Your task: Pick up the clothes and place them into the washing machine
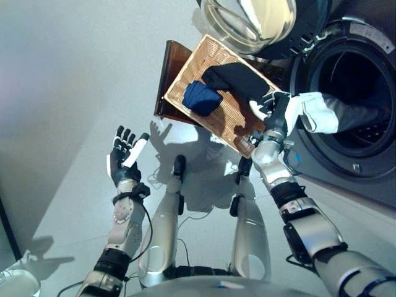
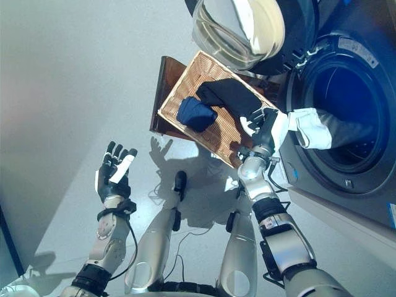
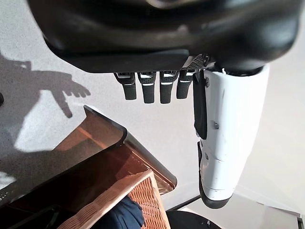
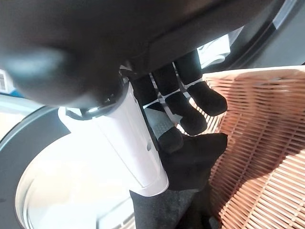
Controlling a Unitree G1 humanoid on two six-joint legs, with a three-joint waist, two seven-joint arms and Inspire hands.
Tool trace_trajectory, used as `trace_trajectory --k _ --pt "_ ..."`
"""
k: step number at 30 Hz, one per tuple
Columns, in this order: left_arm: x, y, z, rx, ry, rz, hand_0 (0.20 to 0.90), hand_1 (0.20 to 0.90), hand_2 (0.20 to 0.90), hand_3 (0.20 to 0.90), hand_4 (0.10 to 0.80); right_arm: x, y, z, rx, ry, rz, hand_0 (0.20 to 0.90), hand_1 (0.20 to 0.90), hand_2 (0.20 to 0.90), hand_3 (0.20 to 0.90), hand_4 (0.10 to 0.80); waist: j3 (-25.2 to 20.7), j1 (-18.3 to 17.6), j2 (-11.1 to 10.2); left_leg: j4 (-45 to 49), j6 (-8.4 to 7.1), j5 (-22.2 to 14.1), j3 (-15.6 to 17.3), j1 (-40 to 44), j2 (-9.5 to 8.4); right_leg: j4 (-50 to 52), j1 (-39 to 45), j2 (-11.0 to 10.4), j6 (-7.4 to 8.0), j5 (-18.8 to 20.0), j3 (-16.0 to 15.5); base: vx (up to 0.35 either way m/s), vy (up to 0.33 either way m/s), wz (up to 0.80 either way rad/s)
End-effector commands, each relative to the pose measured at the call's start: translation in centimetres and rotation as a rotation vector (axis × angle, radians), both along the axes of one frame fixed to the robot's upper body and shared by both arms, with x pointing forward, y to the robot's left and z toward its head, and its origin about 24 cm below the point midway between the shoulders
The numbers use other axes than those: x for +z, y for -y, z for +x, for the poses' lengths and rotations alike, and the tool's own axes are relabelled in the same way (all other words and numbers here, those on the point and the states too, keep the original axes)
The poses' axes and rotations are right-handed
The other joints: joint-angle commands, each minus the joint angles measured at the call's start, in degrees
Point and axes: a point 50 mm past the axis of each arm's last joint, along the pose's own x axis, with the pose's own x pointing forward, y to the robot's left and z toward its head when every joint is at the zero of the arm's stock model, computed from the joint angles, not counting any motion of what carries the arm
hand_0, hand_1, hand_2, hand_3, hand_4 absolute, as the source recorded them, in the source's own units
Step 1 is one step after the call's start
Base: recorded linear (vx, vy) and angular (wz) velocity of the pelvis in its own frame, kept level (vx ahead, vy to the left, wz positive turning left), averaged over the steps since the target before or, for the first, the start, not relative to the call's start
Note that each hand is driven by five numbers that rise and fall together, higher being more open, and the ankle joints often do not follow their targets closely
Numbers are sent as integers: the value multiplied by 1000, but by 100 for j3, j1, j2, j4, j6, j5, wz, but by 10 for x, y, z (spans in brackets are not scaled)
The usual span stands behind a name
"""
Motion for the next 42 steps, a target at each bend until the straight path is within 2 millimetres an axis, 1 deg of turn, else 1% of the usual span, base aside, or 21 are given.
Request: trace_trajectory --k 1,3,4,5,8,12,16,19,24,30,34,39,42 --pt "17 -22 -11 90 113 -1 900 900 900 900 800 42 6 9 -6 160 -65 200 200 200 200 300 -116 47 132 -300 -136 26 111 74 59 855 244 -224 204 -1159 175 0 0 0" --pt "16 -23 -12 93 109 0 900 900 900 900 800 37 7 10 -9 127 -88 200 200 200 200 300 -116 45 122 -303 -136 28 119 62 62 864 219 -219 200 -1155 173 0 0 0" --pt "16 -23 -12 94 107 2 900 900 900 900 800 35 7 10 -15 115 -102 461 461 461 461 486 -116 41 117 -298 -136 25 124 53 64 867 210 -216 197 -1155 181 0 0 0" --pt "16 -23 -12 94 109 3 900 900 900 900 800 35 8 10 -26 109 -111 900 900 900 900 800 -116 42 119 -292 -136 25 123 45 65 867 203 -215 198 -1151 185 0 0 0" --pt "17 -25 -11 106 112 4 900 900 900 900 800 34 7 12 -41 92 -144 900 900 900 900 800 -116 43 119 -294 -141 28 126 16 68 871 163 -209 195 -1150 197 0 0 0" --pt "18 -24 -11 108 114 6 900 900 900 900 800 39 6 13 -56 104 -190 900 900 900 900 800 -116 34 105 -293 -146 43 124 -23 68 876 133 -201 193 -1141 192 0 0 0" --pt "19 -24 -11 109 120 3 900 900 900 900 800 38 7 13 -78 93 -212 900 900 900 900 800 -116 43 106 -301 -146 53 102 -43 65 889 120 -201 191 -1141 193 0 0 0" --pt "21 -24 -11 109 130 6 900 900 900 900 800 38 7 13 -84 91 -252 900 900 900 900 800 -116 43 105 -297 -148 52 107 -58 66 893 106 -199 189 -1141 191 0 0 0" --pt "19 -25 -11 118 122 7 900 900 900 900 800 38 10 10 -118 92 -281 900 900 900 900 800 -116 38 104 -289 -144 50 89 -70 65 897 98 -201 186 -1133 189 0 0 0" --pt "20 -24 -11 118 125 5 900 900 900 900 800 41 7 9 -115 111 -320 900 900 900 900 800 -116 34 115 -266 -139 44 93 -85 56 924 68 -207 184 -1130 203 0 0 0" --pt "22 -24 -10 112 136 10 900 900 900 900 800 44 3 11 -99 115 -332 900 900 900 900 800 -116 46 130 -263 -146 50 96 -100 58 919 55 -209 180 -1130 212 0 0 0" --pt "26 -20 -9 95 157 8 900 900 900 900 800 61 -12 19 -43 160 -344 900 900 900 900 800 -116 109 184 -324 -156 111 76 -168 41 903 -14 -214 179 -1106 208 0 0 0" --pt "27 -20 -9 93 163 14 900 900 900 900 800 64 -22 23 -2 159 -326 900 900 900 900 800 -115 145 185 -350 -158 133 69 -218 41 886 -55 -211 174 -1092 210 -3 0 1"
